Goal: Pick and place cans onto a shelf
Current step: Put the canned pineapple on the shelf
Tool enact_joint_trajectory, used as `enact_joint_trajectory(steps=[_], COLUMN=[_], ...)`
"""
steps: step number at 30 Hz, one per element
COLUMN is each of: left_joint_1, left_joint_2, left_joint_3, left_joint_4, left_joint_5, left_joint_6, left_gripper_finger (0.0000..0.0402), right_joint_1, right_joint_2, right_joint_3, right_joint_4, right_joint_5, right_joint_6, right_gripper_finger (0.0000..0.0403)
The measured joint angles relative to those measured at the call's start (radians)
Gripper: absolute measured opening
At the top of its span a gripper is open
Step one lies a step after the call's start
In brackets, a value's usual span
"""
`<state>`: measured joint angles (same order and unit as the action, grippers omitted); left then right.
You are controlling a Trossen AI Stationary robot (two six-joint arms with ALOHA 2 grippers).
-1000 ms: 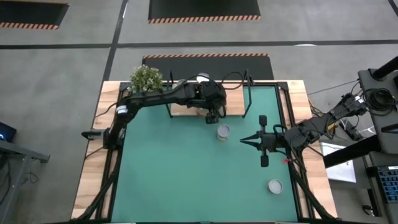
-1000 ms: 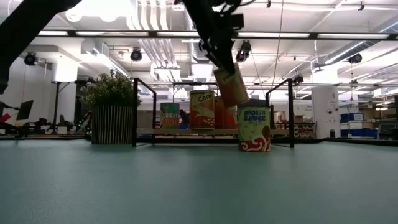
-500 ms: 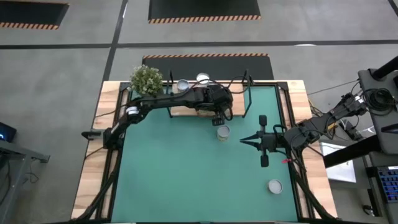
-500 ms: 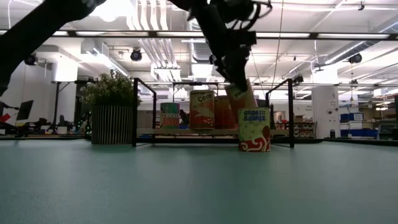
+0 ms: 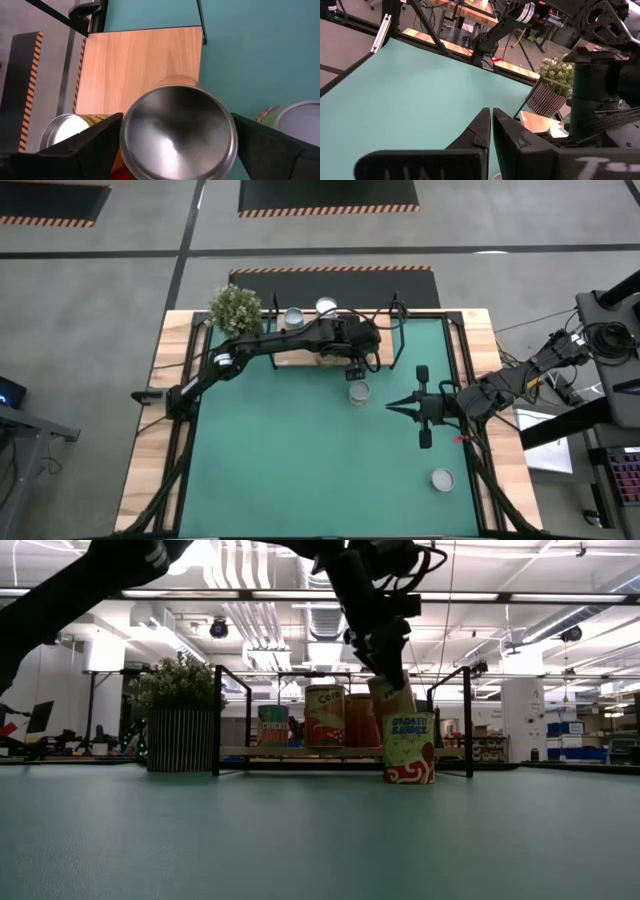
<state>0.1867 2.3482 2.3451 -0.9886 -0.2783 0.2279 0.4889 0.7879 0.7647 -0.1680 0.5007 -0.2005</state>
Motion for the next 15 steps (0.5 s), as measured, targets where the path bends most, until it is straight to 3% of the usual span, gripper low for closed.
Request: enact_joint_trajectory(steps=[15], left_joint_1=[-0.001], left_joint_2=[-0.004], left_joint_3=[-0.002], left_joint_4=[0.0], left_joint_5=[-0.01], left_joint_6=[0.056], left_gripper_finger=[0.0352], right_joint_1=[0.0], right_joint_2=[0.0], right_joint_3=[0.0], right_joint_4=[-0.005], right_joint_5=[0.0], right_joint_6=[0.009], right_gripper_finger=[0.0009])
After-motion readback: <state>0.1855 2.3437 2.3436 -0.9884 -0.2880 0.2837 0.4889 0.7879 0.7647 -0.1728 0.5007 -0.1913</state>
